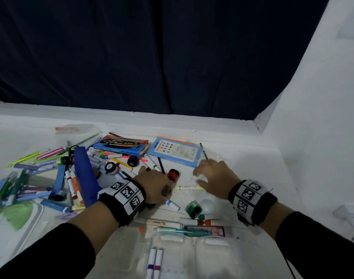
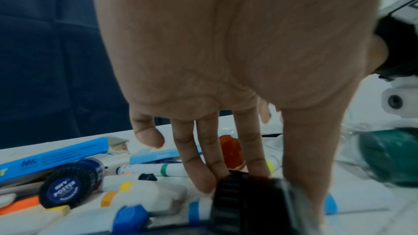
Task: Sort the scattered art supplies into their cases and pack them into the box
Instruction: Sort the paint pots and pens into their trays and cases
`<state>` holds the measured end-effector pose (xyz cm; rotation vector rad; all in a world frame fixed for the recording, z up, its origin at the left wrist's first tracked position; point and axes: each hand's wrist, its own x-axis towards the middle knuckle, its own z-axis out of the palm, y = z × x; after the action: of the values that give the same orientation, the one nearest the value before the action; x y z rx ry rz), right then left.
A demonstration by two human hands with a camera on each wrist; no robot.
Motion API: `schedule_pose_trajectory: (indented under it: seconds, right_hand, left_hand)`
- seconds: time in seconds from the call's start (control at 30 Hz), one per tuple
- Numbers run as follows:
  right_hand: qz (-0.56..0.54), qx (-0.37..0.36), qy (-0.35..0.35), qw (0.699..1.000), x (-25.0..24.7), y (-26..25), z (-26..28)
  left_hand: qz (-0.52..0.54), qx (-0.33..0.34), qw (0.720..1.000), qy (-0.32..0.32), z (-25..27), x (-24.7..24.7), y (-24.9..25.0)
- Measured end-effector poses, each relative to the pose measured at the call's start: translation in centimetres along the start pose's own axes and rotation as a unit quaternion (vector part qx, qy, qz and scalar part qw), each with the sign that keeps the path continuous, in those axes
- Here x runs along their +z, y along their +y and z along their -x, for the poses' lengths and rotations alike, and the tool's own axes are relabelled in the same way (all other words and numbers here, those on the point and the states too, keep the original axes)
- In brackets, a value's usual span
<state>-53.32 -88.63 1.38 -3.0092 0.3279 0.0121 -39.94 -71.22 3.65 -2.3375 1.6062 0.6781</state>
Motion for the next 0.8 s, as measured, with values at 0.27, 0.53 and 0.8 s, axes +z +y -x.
schedule_pose_trajectory:
  seconds: [0.27, 0.53, 0.8]
  right_hand:
    - [0.102, -0.005, -0.051, 0.993, 1.0, -1.8, 0.9]
    - [-0.142, 0.045, 0.151, 0.977, -3.5, -2.4, 3.6]
    - [-0.375, 0.065, 0.223, 0.898, -4.7, -6.3, 11.6]
  left_hand:
    - [-0.135, 0.018, 0.988, 0.069, 0.6, 0.7, 1.8]
    - [0.164, 0.055, 0.944, 0.28, 5.2, -1.1, 0.6]
    - [0.467, 0.091, 0.817, 0.327, 13.2, 2.9, 3.6]
